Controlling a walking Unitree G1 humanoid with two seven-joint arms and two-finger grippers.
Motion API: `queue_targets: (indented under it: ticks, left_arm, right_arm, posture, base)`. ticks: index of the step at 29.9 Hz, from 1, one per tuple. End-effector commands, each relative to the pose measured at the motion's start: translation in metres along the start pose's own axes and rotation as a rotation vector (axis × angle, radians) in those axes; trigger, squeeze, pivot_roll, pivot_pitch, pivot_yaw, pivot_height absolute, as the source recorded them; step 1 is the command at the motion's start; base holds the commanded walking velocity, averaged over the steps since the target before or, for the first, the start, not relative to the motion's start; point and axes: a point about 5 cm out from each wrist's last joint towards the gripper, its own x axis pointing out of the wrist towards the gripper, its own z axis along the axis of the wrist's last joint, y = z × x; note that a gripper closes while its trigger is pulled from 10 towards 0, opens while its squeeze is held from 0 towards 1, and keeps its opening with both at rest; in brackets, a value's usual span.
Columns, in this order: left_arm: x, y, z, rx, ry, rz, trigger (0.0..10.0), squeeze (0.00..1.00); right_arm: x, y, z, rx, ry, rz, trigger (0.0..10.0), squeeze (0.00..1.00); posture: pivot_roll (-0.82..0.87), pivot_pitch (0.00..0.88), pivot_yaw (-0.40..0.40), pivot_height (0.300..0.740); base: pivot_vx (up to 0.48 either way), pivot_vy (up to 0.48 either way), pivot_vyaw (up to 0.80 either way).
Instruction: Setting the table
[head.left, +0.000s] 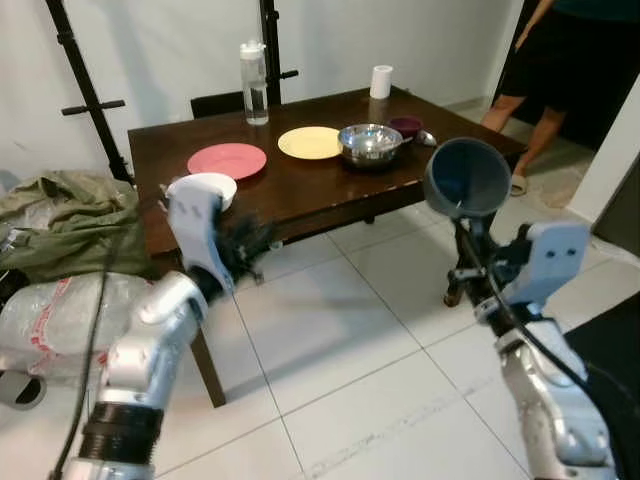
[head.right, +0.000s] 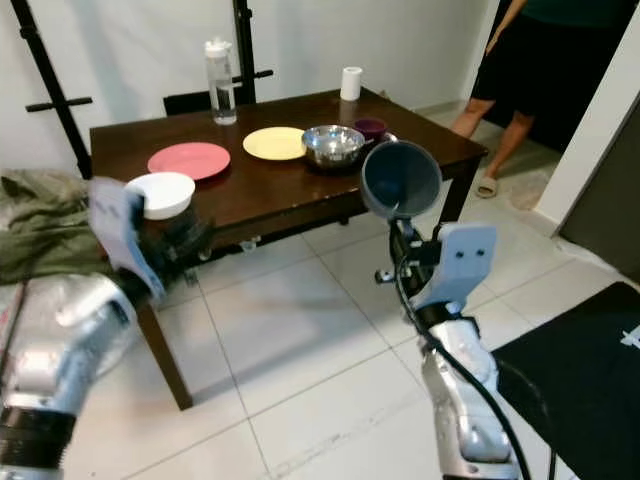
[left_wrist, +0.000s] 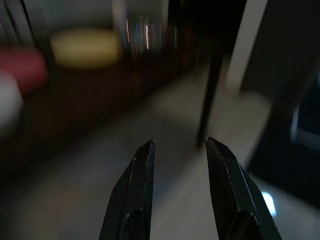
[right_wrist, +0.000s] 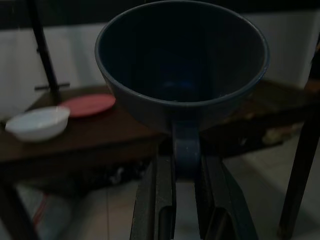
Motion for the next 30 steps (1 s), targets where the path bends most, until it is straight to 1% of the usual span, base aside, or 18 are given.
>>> queue_targets:
  ticks: [1,2,3,4,5,6,8,10,11,13,15,17,18,21,23,25,27,30]
  left_arm:
    - [0.000,-0.002,0.003,0.018,-0.016,-0.009,10.0,0.00]
    - [0.000,-0.004,0.007,0.010,-0.036,-0.015,10.0,0.00]
    - [0.002,-0.002,0.018,0.004,-0.071,-0.003,10.0,0.00]
    - [0.002,-0.002,0.018,0.004,-0.071,-0.003,10.0,0.00]
    - [0.003,0.001,0.028,-0.009,-0.108,0.012,10.0,0.00]
    - [0.003,0.001,0.028,-0.009,-0.108,0.012,10.0,0.00]
    - [0.004,0.006,0.048,-0.047,-0.181,0.050,10.0,0.00]
    - [0.004,0.006,0.055,-0.079,-0.216,0.056,10.0,0.00]
    - [0.004,0.006,0.055,-0.079,-0.216,0.056,10.0,0.00]
    - [0.002,0.001,0.051,-0.068,-0.202,0.027,10.0,0.00]
    - [-0.003,-0.008,0.041,-0.075,-0.151,-0.058,10.0,0.00]
    - [-0.011,-0.018,0.035,-0.116,-0.120,-0.169,10.0,0.00]
    - [-0.016,-0.023,0.033,-0.155,-0.112,-0.249,10.0,0.00]
    - [-0.016,-0.022,0.033,-0.176,-0.108,-0.274,10.0,0.00]
    - [-0.013,-0.024,0.033,-0.179,-0.090,-0.312,10.0,0.00]
    - [-0.016,-0.032,0.036,-0.190,-0.094,-0.401,10.0,0.00]
    - [-0.016,-0.033,0.038,-0.192,-0.101,-0.417,10.0,0.00]
    - [-0.013,-0.028,0.042,-0.198,-0.119,-0.382,10.0,0.00]
  right_arm:
    - [-0.001,0.002,0.002,-0.007,-0.011,0.011,10.0,0.00]
    - [-0.001,0.003,0.004,-0.006,-0.016,0.015,10.0,0.00]
    - [0.000,0.002,0.007,-0.010,-0.024,0.014,10.0,0.00]
    - [0.000,0.002,0.007,-0.010,-0.024,0.014,10.0,0.00]
    - [0.000,0.001,0.010,-0.013,-0.033,0.012,10.0,0.00]
    - [0.000,0.001,0.010,-0.013,-0.033,0.012,10.0,0.00]
    - [0.002,0.001,0.017,-0.019,-0.055,0.012,10.0,0.00]
    - [0.003,0.003,0.019,-0.017,-0.069,0.015,10.0,0.00]
    - [0.003,0.003,0.019,-0.017,-0.069,0.015,10.0,0.00]
    - [0.002,0.009,0.016,-0.004,-0.063,0.031,10.0,0.00]
    - [-0.003,0.023,0.013,0.036,-0.044,0.134,10.0,0.00]
    - [-0.010,0.033,0.011,0.107,-0.025,0.227,10.0,0.00]
    - [-0.013,0.035,0.011,0.129,-0.019,0.261,10.0,0.00]
    - [-0.011,0.031,0.011,0.128,-0.020,0.261,10.0,0.00]
    - [-0.010,0.030,0.011,0.122,-0.012,0.285,10.0,0.00]
    - [-0.010,0.033,0.012,0.122,-0.017,0.313,10.0,0.00]
    - [-0.010,0.032,0.013,0.119,-0.024,0.313,10.0,0.00]
    - [-0.008,0.028,0.016,0.104,-0.033,0.288,10.0,0.00]
  posture:
    - [-0.02,0.063,0.103,0.740]
    - [-0.02,0.063,0.103,0.740]
    - [-0.02,0.057,0.100,0.740]
    - [-0.02,0.057,0.100,0.740]
    - [-0.02,0.056,0.101,0.740]
    - [-0.02,0.056,0.101,0.740]
    - [-0.02,0.049,0.102,0.740]
    - [-0.02,0.047,0.102,0.740]
    - [-0.02,0.047,0.102,0.740]
    - [-0.01,0.040,0.101,0.740]
    - [-0.02,0.037,0.102,0.740]
    - [-0.02,0.028,0.099,0.740]
    - [-0.02,0.029,0.095,0.740]
    - [-0.02,0.031,0.094,0.740]
    - [-0.01,0.029,0.093,0.740]
    - [-0.01,0.032,0.096,0.740]
    - [-0.02,0.024,0.097,0.740]
    - [-0.02,0.022,0.099,0.740]
  base:
    - [0.000,0.000,0.00]
    - [0.000,0.000,0.00]
    - [0.000,0.000,0.00]
    - [0.000,0.000,0.00]
    - [0.000,0.000,0.00]
    - [0.000,0.000,0.00]
    - [0.000,0.000,0.00]
    - [0.000,0.000,0.00]
    - [0.000,0.000,0.00]
    - [0.000,0.000,0.00]
    - [0.000,0.000,0.00]
    - [0.000,0.000,0.00]
    - [0.000,0.000,0.00]
    - [0.000,0.000,0.00]
    - [0.000,0.000,0.00]
    - [0.000,0.000,0.00]
    - [0.000,0.000,0.00]
    - [0.000,0.000,0.00]
